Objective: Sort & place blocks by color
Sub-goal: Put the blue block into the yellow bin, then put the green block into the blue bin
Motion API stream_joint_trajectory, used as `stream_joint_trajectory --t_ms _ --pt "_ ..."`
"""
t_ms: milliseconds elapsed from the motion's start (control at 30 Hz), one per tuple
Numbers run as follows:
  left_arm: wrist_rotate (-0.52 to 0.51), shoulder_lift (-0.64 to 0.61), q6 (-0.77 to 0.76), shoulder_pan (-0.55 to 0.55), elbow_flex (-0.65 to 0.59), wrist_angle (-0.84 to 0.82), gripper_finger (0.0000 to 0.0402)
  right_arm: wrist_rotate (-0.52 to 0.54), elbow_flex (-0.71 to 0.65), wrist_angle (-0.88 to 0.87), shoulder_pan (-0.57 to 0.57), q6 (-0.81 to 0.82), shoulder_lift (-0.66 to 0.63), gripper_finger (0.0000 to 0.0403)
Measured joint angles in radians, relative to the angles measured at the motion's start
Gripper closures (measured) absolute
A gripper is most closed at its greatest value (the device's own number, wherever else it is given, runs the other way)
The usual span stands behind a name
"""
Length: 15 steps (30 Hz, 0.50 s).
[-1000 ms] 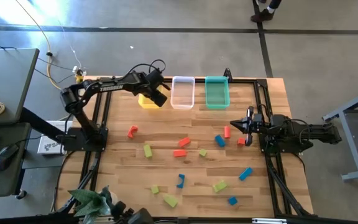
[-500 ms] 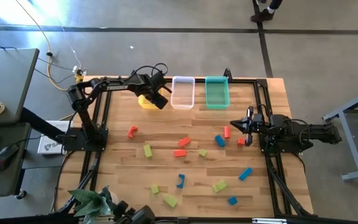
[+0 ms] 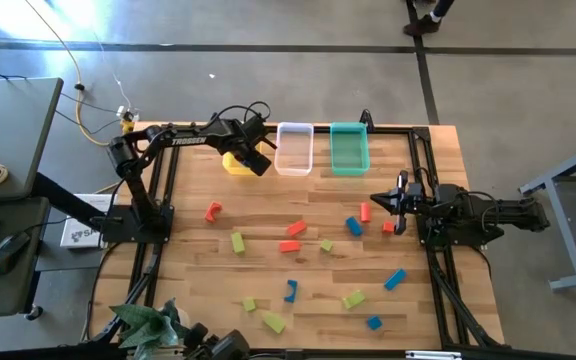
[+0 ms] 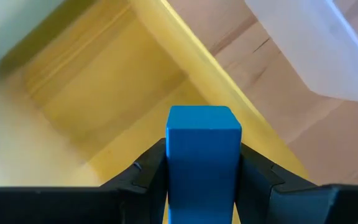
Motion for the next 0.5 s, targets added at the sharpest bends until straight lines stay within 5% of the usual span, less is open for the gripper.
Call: stream_joint_trajectory --t_ms 500 --pt "0.016 0.0 -0.001 0.0 0.038 -0.015 0.0202 0.029 0.0 0.037 0.0 0.556 0.0 0.0403"
